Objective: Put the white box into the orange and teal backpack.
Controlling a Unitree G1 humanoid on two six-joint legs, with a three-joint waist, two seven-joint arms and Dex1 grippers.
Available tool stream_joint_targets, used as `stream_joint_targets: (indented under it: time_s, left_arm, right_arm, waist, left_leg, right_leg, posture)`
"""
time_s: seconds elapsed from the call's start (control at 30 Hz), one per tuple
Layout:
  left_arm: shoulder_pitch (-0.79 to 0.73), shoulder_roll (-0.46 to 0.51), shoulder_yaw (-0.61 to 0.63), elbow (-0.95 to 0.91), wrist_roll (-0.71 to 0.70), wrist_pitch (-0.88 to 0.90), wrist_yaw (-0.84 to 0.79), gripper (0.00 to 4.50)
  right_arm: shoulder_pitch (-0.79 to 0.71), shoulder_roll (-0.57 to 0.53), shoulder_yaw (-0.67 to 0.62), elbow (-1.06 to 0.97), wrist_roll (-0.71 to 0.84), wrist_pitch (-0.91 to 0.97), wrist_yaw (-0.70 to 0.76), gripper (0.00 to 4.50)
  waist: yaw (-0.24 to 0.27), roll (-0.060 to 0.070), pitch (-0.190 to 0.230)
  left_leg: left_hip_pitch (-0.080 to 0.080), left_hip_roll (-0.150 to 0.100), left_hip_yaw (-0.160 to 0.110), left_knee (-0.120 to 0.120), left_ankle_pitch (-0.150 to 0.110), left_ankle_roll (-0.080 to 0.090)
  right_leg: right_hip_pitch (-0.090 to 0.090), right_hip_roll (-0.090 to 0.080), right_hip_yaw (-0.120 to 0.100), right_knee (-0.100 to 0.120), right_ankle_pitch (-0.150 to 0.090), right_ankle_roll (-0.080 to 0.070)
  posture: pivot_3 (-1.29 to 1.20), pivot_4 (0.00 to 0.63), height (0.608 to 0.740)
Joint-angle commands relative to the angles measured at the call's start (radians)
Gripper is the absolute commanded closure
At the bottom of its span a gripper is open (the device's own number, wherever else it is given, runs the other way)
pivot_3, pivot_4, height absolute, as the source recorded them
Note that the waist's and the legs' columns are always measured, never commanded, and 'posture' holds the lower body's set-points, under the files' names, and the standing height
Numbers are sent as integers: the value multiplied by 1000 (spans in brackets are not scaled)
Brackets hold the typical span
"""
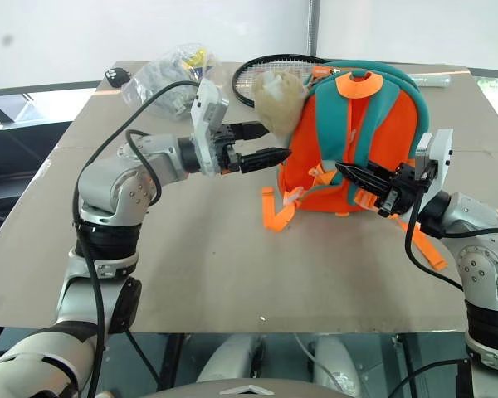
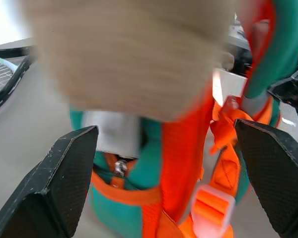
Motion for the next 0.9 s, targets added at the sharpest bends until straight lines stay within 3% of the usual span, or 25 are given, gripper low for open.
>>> stream_joint_targets:
  time_s: [0.03, 0.23, 0.33, 0.53, 0.63, 0.67, 0.7, 0.77, 0.9]
  left_arm:
    - [28, 16, 40, -78, -37, 2, 8, 23]
    - [67, 51, 155, -106, -146, 77, 28, 23]
    - [67, 53, 197, -86, -181, 115, 65, 1291]
    - [25, -16, 117, 19, -107, 77, 141, 1291]
    - [4, -47, 70, 66, -65, 33, 139, 2604]
    - [-2, -54, 56, 81, -50, 15, 135, 3353]
    - [-9, -60, 44, 96, -40, -3, 127, 3538]
    - [-27, -77, 30, 118, -29, -37, 110, 4434]
    - [-69, -111, 3, 168, -6, -113, 53, 4478]
  right_arm:
    - [-4, -13, -48, -14, 33, -13, 0, 4500]
    - [9, -24, -43, -22, 39, -9, 2, 4500]
    - [22, -30, -42, -33, 45, -4, 2, 4500]
    - [49, -37, -50, -60, 64, 2, -16, 4500]
    - [58, -43, -56, -76, 71, 6, -25, 4500]
    - [63, -46, -61, -83, 77, 8, -29, 4500]
    - [68, -48, -64, -89, 82, 10, -33, 4500]
    - [80, -54, -69, -99, 87, 10, -38, 4500]
    - [104, -58, -78, -123, 100, 16, -50, 4500]
  waist:
    - [-1, 0, 0]
    - [-2, 0, 0]
    - [-1, 0, 0]
    - [3, 0, 0]
    - [0, 0, 0]
    - [-5, 0, 0]
    - [-5, 0, 0]
    - [-2, 0, 0]
    - [3, 0, 0]
  left_leg:
    - [0, 0, 0, 0, 0, 0]
    - [1, 1, 0, 0, 0, 0]
    - [1, 1, 0, 0, 0, 0]
    - [0, 0, 0, 0, 0, 0]
    - [0, 0, 1, 1, 0, 0]
    - [0, 0, 2, 1, 0, 0]
    - [0, 1, 3, 0, 0, 0]
    - [0, 1, 3, 0, 0, 0]
    - [0, 1, 2, 1, 0, 0]
  right_leg:
    - [0, 0, 0, 0, 0, 0]
    - [0, 0, 0, 0, 0, 0]
    - [0, 0, 1, 0, 0, 0]
    - [0, 0, 0, 0, 0, 0]
    - [0, 0, 0, 0, 0, 0]
    - [0, 0, 1, 0, 0, 0]
    - [0, 1, 3, 0, 0, 0]
    - [0, 1, 3, 0, 0, 0]
    - [0, 2, 2, 0, 0, 0]
  posture:
    - [0, 150, 740]
    - [0, 150, 740]
    - [0, 150, 740]
    - [0, 150, 740]
    - [0, 150, 740]
    - [0, 150, 740]
    - [0, 150, 740]
    - [0, 150, 740]
    - [0, 150, 740]
